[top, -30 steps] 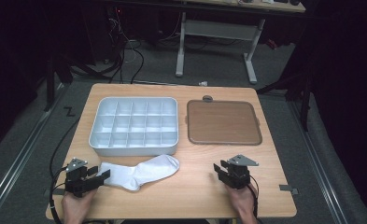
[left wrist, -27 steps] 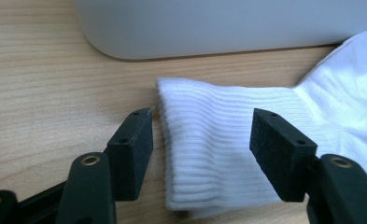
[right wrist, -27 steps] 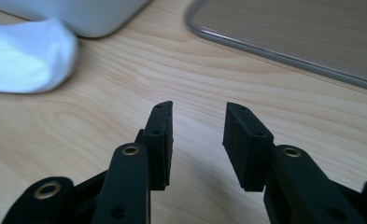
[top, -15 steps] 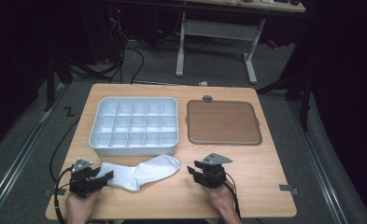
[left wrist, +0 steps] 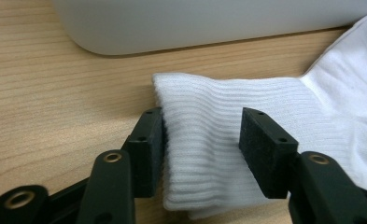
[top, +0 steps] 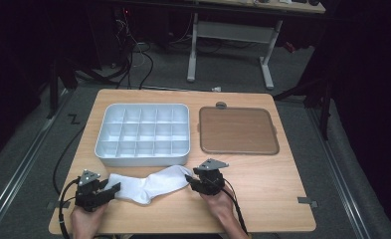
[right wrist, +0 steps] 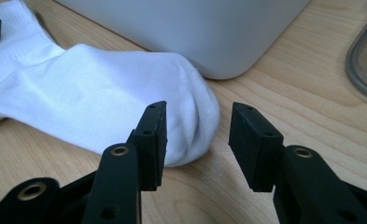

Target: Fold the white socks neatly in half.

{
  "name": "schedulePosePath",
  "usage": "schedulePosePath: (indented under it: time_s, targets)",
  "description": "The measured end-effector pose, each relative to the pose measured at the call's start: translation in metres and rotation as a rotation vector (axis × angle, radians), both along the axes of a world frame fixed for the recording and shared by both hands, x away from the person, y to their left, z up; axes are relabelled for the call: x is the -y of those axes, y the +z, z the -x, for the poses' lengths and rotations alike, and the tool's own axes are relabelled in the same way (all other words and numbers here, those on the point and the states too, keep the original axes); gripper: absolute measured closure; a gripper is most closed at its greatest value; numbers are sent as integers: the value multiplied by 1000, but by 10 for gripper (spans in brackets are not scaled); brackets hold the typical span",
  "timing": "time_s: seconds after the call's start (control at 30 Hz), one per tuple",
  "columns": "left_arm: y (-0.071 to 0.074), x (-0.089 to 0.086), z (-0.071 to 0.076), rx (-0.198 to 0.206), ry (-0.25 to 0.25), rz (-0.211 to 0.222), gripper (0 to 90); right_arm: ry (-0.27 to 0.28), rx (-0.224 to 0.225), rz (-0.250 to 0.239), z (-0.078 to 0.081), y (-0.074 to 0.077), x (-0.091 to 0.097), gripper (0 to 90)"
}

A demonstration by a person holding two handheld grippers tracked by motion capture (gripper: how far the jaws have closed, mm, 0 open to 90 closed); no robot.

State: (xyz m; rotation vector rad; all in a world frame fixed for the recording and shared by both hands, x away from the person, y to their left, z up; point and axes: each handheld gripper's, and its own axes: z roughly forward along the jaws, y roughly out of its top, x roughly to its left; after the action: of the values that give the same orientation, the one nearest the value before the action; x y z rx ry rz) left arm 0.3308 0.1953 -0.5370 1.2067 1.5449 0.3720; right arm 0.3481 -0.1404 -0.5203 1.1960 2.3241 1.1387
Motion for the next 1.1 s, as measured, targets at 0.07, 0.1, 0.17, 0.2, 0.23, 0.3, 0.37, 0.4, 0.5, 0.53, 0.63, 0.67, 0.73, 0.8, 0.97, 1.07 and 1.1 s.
schedulePosePath:
  time_s: [0.07,0.1,0.17,0.2,0.23,0.3,0.37,0.4,0.5,0.53,0.63,0.67,0.73,0.8,0.97,1.07,1.1]
  targets:
    - [0,1,0,2,-7,-9,536,1,-12,0,-2,-3,-1,622]
    - [0,2,0,3,-13,-11,547,4,-15,0,-3,-4,-1,640]
    - [0,2,0,1,-15,-11,575,4,-18,1,-3,-4,-1,659]
    - [0,2,0,1,-15,-7,575,5,-20,3,-4,-5,-2,677]
    - [0,2,0,0,-17,-6,596,5,-24,6,-3,-5,-2,702]
    - [0,3,1,-2,-19,-1,634,11,-20,12,-2,-5,-3,756]
    - [0,4,1,-3,-35,-11,670,19,-13,22,-2,-5,-3,803]
    - [0,4,1,-3,-32,-3,710,22,-14,25,-2,-5,-3,839]
    - [1,3,1,-13,-46,7,740,28,-3,24,-2,-5,-3,848]
    - [1,3,1,-11,-40,22,776,31,5,22,1,-2,-2,854]
    - [2,5,3,-17,-64,50,796,36,14,22,3,1,-1,859]
    - [2,5,3,-17,-64,50,799,37,19,20,4,2,0,860]
    - [5,5,3,-18,-71,77,804,36,21,14,6,5,3,862]
    - [7,6,3,-15,-72,84,806,34,24,12,7,6,5,863]
    - [14,14,4,5,-98,97,808,26,29,15,15,9,14,865]
    - [15,17,3,7,-107,104,808,15,29,14,17,9,19,865]
    - [16,20,2,7,-109,114,808,9,31,17,18,10,22,865]
